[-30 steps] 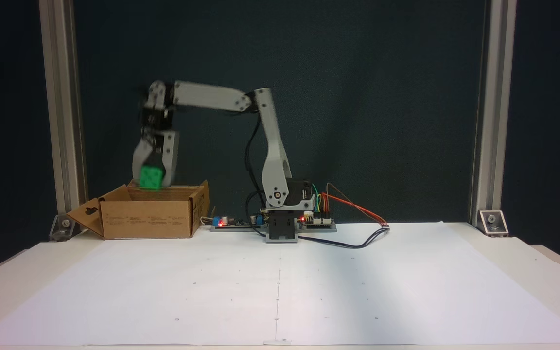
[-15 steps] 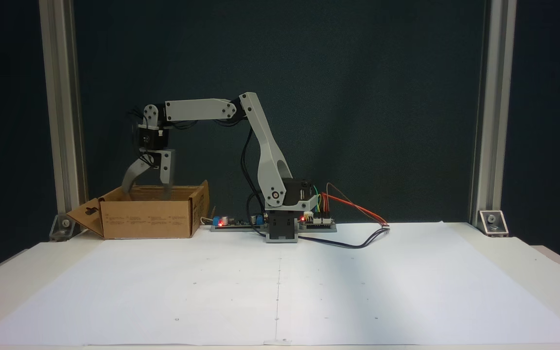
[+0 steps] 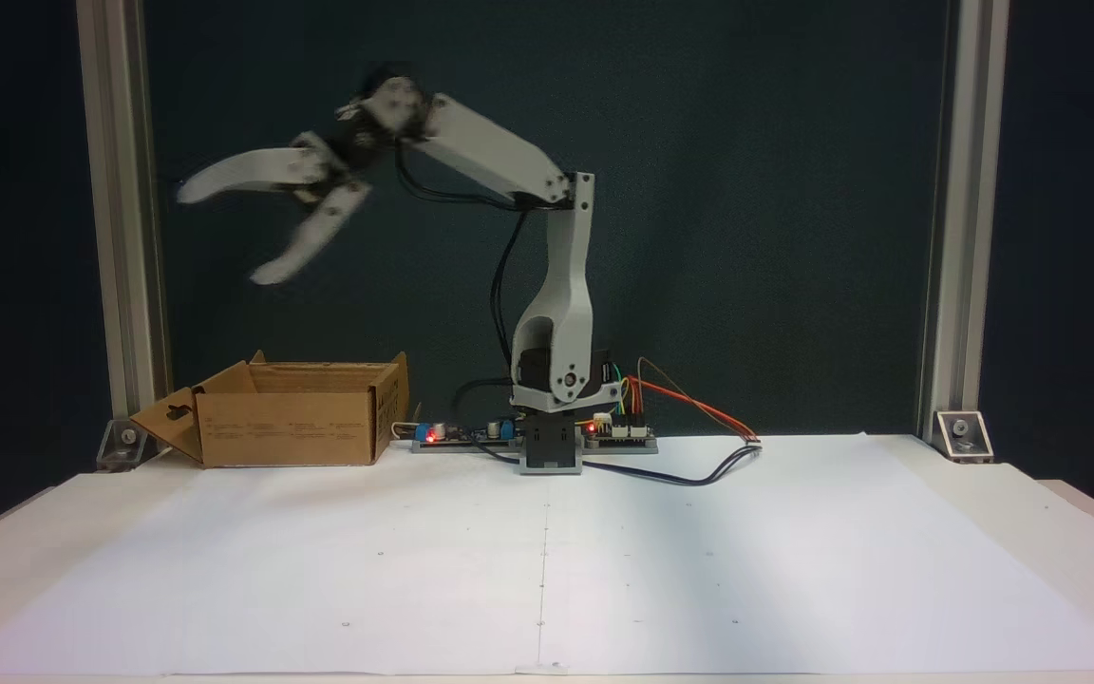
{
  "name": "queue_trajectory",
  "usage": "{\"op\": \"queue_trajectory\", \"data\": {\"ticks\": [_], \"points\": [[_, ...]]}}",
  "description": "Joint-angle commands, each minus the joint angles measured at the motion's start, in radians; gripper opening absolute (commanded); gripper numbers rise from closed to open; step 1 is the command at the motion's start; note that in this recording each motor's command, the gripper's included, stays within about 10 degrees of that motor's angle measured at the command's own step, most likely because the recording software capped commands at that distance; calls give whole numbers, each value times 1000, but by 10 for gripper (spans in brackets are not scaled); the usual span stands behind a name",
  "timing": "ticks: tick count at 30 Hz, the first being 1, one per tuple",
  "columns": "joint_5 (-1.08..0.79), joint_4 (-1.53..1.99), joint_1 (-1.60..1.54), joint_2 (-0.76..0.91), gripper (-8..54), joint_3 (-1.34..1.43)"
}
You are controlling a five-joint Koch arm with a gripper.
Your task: Grasp a green dice and put it in the bin.
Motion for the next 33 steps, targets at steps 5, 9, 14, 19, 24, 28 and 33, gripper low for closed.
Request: {"op": "queue_trajectory", "data": {"ticks": [5,9,14,19,24,28,33], "points": [[35,-133,-448,225,446,291],[35,-253,-661,348,445,561],[35,-504,-692,479,445,946],[34,-731,-693,586,445,1195],[31,-955,-801,657,446,1318],[31,-1153,-839,675,446,1404],[32,-1374,-839,676,439,1569]]}}
